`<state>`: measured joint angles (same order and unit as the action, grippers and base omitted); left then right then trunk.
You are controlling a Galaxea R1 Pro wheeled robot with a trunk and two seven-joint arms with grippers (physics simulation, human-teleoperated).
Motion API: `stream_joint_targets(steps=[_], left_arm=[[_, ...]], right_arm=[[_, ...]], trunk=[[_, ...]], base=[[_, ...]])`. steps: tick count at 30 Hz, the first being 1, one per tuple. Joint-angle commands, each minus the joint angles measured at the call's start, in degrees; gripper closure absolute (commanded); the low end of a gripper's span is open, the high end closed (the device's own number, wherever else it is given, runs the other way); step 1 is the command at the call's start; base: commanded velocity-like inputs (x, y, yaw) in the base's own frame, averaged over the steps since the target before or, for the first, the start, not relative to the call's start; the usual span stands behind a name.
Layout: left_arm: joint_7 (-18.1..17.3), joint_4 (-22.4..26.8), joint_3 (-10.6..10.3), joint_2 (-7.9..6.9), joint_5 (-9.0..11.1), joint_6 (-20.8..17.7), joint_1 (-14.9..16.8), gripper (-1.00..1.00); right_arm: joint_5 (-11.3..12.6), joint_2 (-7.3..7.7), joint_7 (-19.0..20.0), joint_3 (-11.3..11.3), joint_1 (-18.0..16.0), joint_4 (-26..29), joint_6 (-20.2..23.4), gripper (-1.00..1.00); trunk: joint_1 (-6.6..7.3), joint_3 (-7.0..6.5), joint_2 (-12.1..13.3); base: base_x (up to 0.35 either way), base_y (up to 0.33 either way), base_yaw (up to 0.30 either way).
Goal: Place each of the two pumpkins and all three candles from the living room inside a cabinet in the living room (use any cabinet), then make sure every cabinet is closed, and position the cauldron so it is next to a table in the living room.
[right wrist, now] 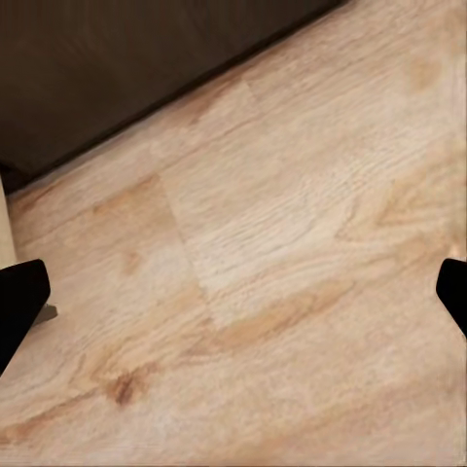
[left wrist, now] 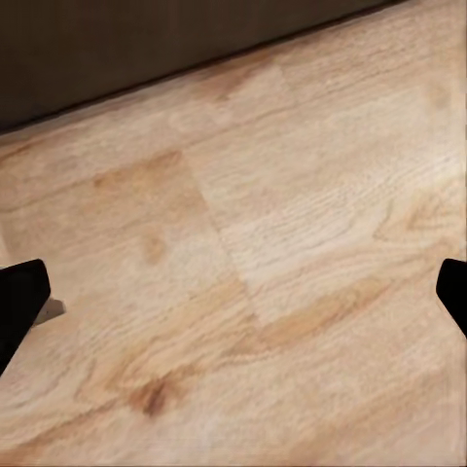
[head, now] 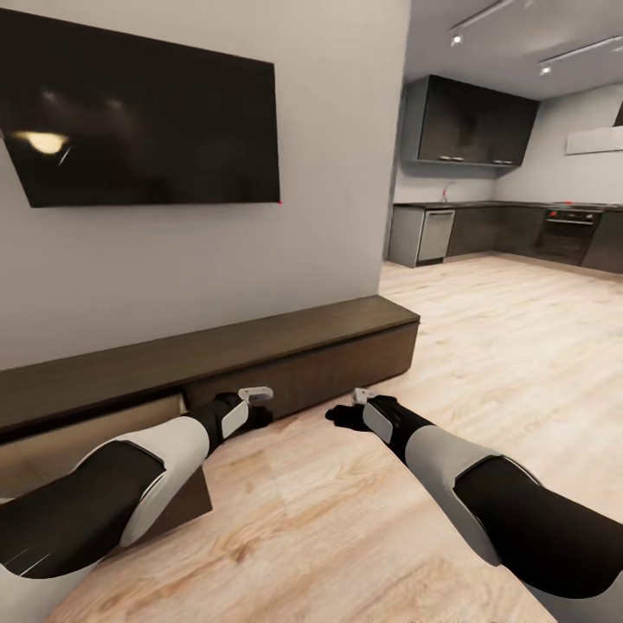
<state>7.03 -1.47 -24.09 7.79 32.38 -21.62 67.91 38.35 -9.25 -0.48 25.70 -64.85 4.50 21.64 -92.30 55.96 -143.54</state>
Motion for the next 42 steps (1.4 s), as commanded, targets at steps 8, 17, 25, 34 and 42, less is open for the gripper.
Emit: stream_joint_targets(steps=[8,17,25,34,42], left_arm=[[0.2,0.0,-0.4,0.10,0.7,-0.1,0.1,-1.00],[-0.2,0.0,-0.3,0.46,0.5,0.2,0.4,-1.00],[-0.9,1.6,-0.4,0.47,0.6,0.4,1.6,-1.00],[-0.8,1.9,-0.4,0.39,0.6,0.4,1.6,-1.00],[-0.8,1.9,-0.4,0.71,0.7,0.4,1.6,-1.00]], right_arm=[[0.4,0.02,-0.1,0.4,0.1,0.1,0.1,-1.00],[0.7,-0.31,0.1,0.7,0.0,-1.1,-0.3,-1.00],[-0.4,-0.17,0.1,1.1,0.0,-3.6,-0.8,-1.00],[-1.5,-0.21,0.3,1.1,3.0,-5.8,-0.9,-1.00],[-1.5,-0.35,0.4,1.1,5.6,-5.8,-1.0,-1.00]], trunk=[[0.01,-0.48,0.0],[0.01,-0.56,0.0],[0.01,-0.56,0.0],[0.01,-0.56,0.0],[0.01,-0.56,0.0]], base=[[0.000,-0.291,-0.139],[0.000,-0.058,-0.015],[0.000,0.000,0.000],[0.000,0.000,0.000],[0.000,0.000,-0.173]])
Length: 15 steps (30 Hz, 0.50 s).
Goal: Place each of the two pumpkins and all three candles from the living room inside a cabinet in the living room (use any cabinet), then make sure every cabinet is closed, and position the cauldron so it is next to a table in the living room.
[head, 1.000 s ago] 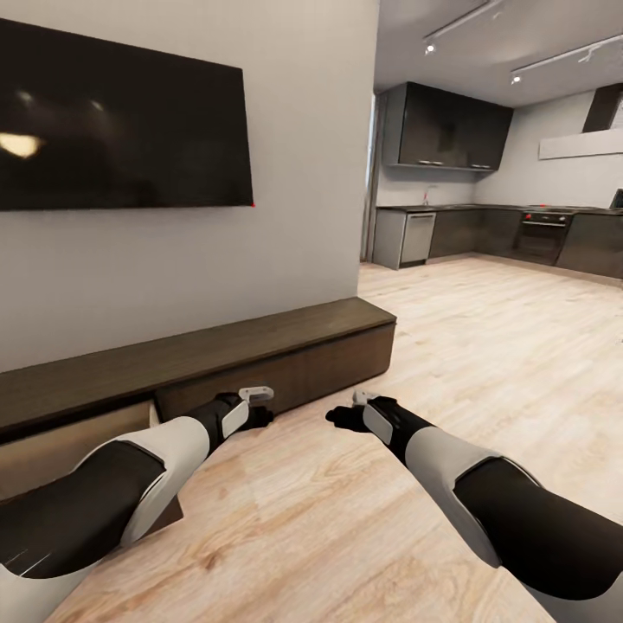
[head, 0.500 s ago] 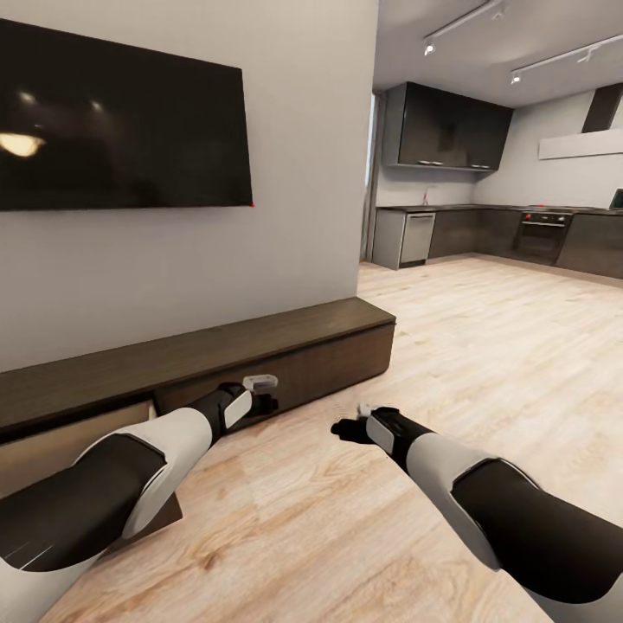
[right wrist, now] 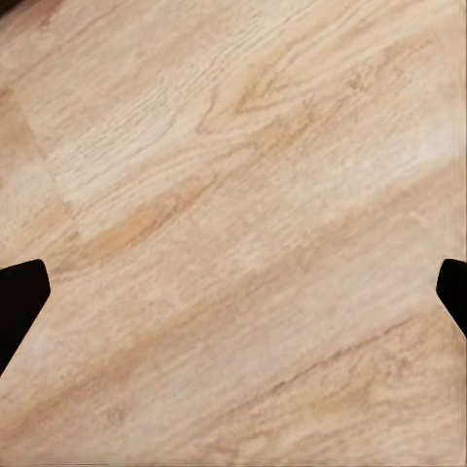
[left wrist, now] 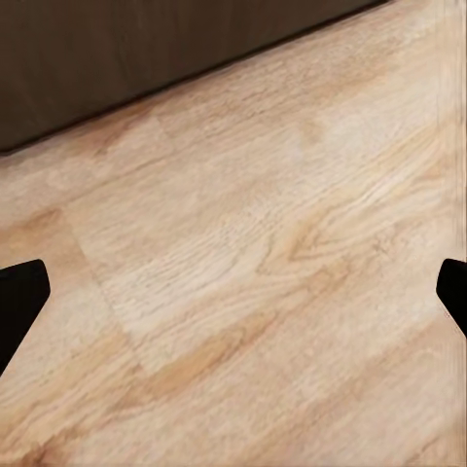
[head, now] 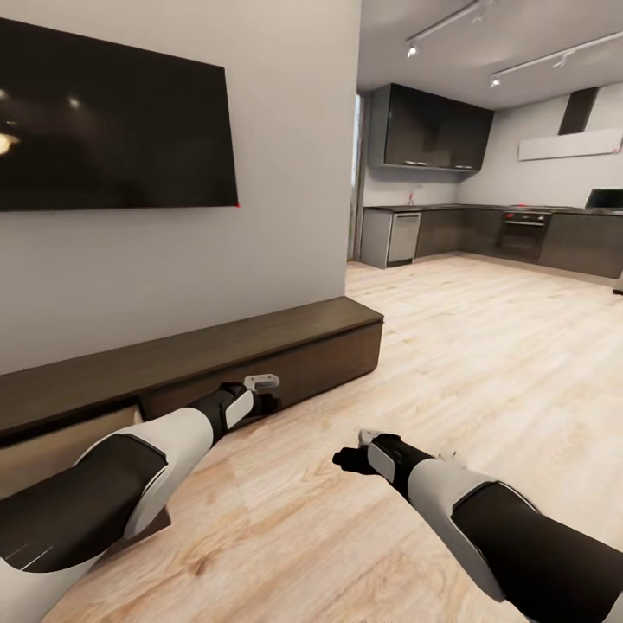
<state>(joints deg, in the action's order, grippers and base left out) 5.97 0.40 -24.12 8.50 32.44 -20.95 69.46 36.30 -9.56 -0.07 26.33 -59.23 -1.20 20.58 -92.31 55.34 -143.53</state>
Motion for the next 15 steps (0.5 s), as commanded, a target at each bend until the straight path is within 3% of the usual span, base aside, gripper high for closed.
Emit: stream_joint_targets(steps=[1,5,15], left_arm=[[0.3,0.0,-0.4,0.01,0.6,-0.2,0.0,-1.00],[0.3,0.0,-0.4,0.03,0.6,-0.2,0.0,-1.00],[0.3,0.0,-0.4,0.11,0.6,-0.2,0.0,-1.00]], right_arm=[[0.5,-0.03,0.0,0.5,0.1,-0.1,0.1,-1.00],[0.5,-0.02,0.0,0.5,0.1,-0.2,0.1,-1.00],[0.5,-0.02,0.1,0.4,0.1,-0.2,-0.2,-1.00]], trunk=[[0.01,0.06,0.0],[0.01,0.06,0.0],[0.01,0.16,0.0]], base=[[0.000,0.000,-0.291],[0.000,0.000,-0.133],[0.053,-0.031,-0.008]])
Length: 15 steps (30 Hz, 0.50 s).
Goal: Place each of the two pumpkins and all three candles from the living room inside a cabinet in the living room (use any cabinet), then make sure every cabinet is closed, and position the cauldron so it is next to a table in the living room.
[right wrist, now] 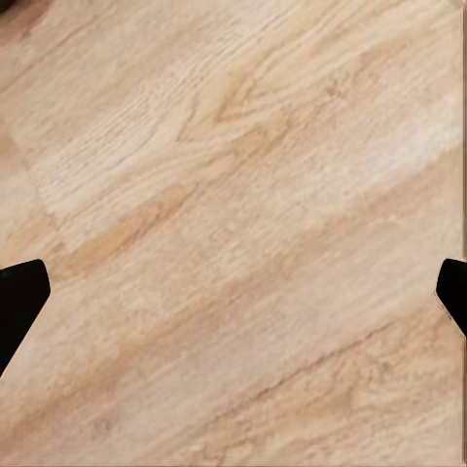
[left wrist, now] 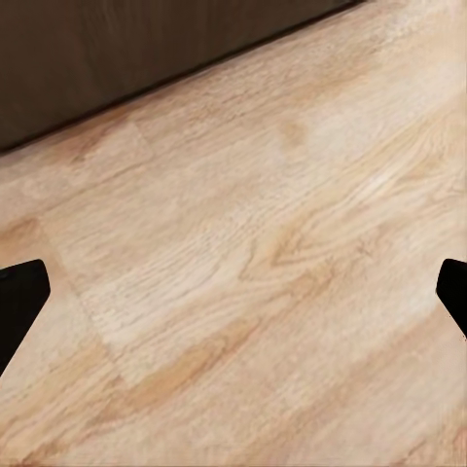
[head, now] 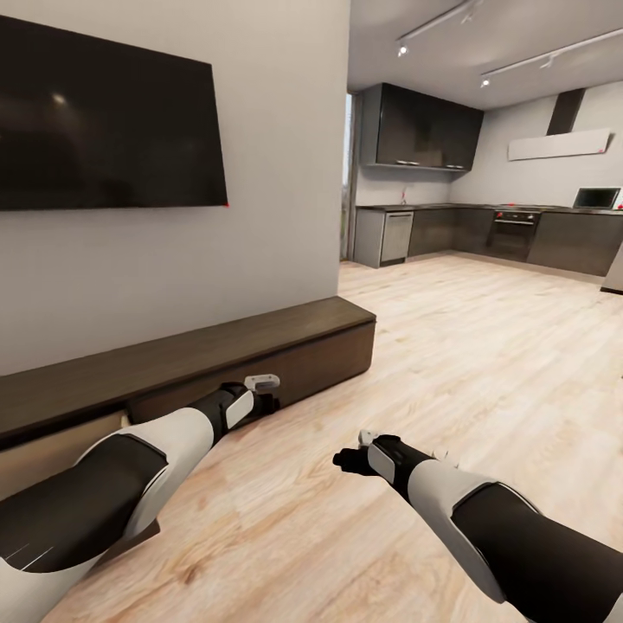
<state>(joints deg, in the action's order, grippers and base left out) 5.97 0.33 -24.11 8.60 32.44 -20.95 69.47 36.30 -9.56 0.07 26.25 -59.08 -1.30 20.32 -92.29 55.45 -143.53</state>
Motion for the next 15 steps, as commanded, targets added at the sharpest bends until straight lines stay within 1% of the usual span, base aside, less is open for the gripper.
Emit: stream_joint_targets(steps=[1,8,15], left_arm=[[0.3,0.0,-0.4,0.01,0.6,-0.2,0.0,-1.00],[0.3,0.0,-0.4,0.10,0.6,-0.2,0.0,-1.00],[0.3,0.0,-0.4,0.72,0.5,-0.2,0.0,-1.00]], right_arm=[[0.5,-0.02,0.0,0.5,-0.1,-0.1,0.1,-1.00],[0.5,-0.02,0.0,0.5,-0.1,-0.1,0.1,-1.00],[0.5,-0.02,-0.1,0.5,-0.1,0.1,0.2,-1.00]], trunk=[[0.00,0.06,0.0],[0.00,0.06,0.0],[0.00,0.06,0.0]], base=[[0.182,-0.142,0.000],[0.213,-0.175,0.000],[0.233,-0.213,0.000]])
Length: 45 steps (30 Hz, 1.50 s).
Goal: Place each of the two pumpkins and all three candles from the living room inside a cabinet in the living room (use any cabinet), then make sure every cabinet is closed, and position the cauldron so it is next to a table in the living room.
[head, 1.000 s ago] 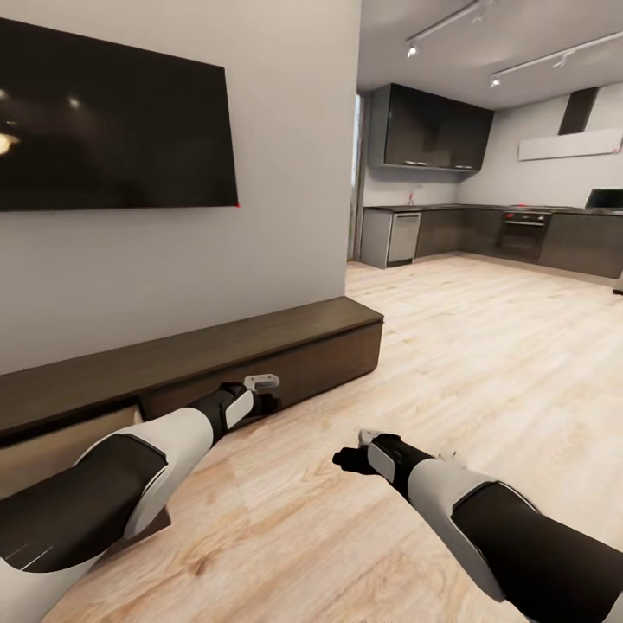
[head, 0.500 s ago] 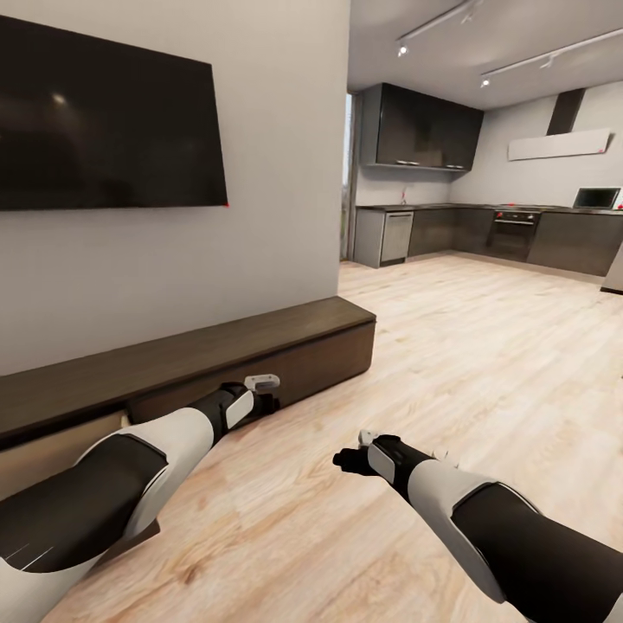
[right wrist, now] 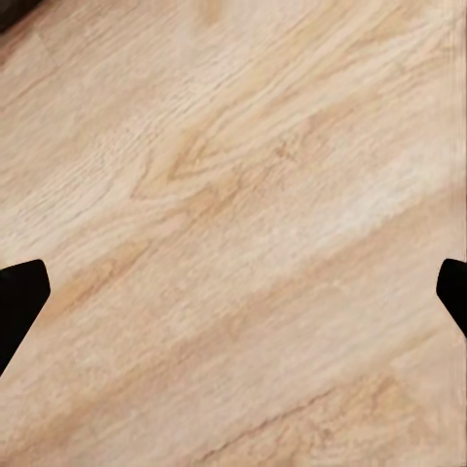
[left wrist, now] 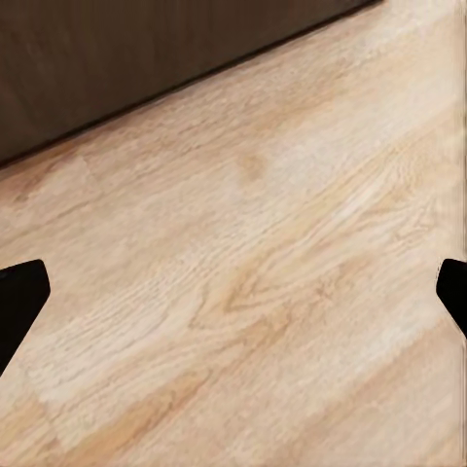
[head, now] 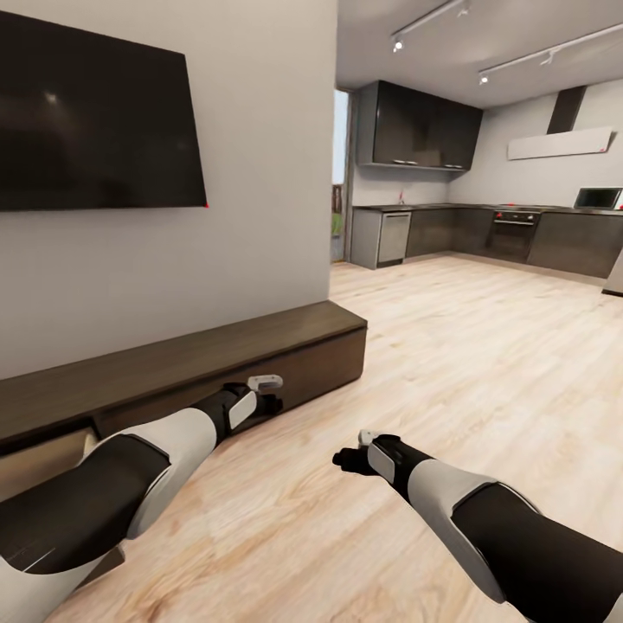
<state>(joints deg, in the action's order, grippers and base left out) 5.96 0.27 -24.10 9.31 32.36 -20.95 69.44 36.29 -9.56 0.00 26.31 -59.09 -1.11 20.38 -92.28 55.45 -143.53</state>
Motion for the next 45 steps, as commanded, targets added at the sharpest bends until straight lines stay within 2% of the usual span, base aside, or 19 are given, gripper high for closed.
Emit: stream_joint_targets(steps=[1,9,23,28,40,44,45], left_arm=[[0.3,0.0,-0.4,0.05,0.6,-0.2,0.0,-1.00],[0.3,0.0,-0.4,0.27,0.6,-0.2,0.0,-1.00],[0.2,0.0,-0.4,0.36,0.6,-0.3,0.1,-1.00],[0.2,0.0,-0.5,0.42,0.6,-0.3,0.0,-1.00],[0.2,0.3,-0.5,0.69,0.6,-0.3,0.0,-1.00],[0.0,1.7,-0.5,0.69,0.6,-0.4,0.0,-1.00],[-0.1,2.3,-0.5,0.69,0.6,-0.5,0.0,-1.00]], right_arm=[[0.5,-0.02,0.0,0.5,-0.1,-0.1,0.1,-1.00],[0.5,-0.02,0.0,0.5,-0.1,0.0,0.1,-1.00],[0.6,0.05,-0.5,0.4,-0.1,0.0,0.1,-1.00],[0.7,0.20,-0.6,0.3,-0.1,0.0,0.2,-1.00],[0.5,0.13,-0.8,0.4,-0.1,0.0,0.9,-1.00],[0.6,0.15,-0.9,0.3,-0.1,0.0,2.2,-1.00],[0.7,0.17,-2.5,0.2,-0.1,0.0,4.1,-1.00]], trunk=[[-0.01,0.06,0.0],[-0.01,0.06,0.0],[-0.01,0.06,0.0],[-0.01,0.06,0.0],[-0.01,0.06,0.0],[-0.01,0.06,0.0],[-0.01,0.06,0.0]], base=[[0.235,-0.240,0.000],[0.226,-0.261,-0.053],[0.143,-0.277,-0.272],[0.105,0.037,-0.165],[0.054,0.014,-0.003],[0.001,0.000,0.000],[0.000,0.000,0.000]])
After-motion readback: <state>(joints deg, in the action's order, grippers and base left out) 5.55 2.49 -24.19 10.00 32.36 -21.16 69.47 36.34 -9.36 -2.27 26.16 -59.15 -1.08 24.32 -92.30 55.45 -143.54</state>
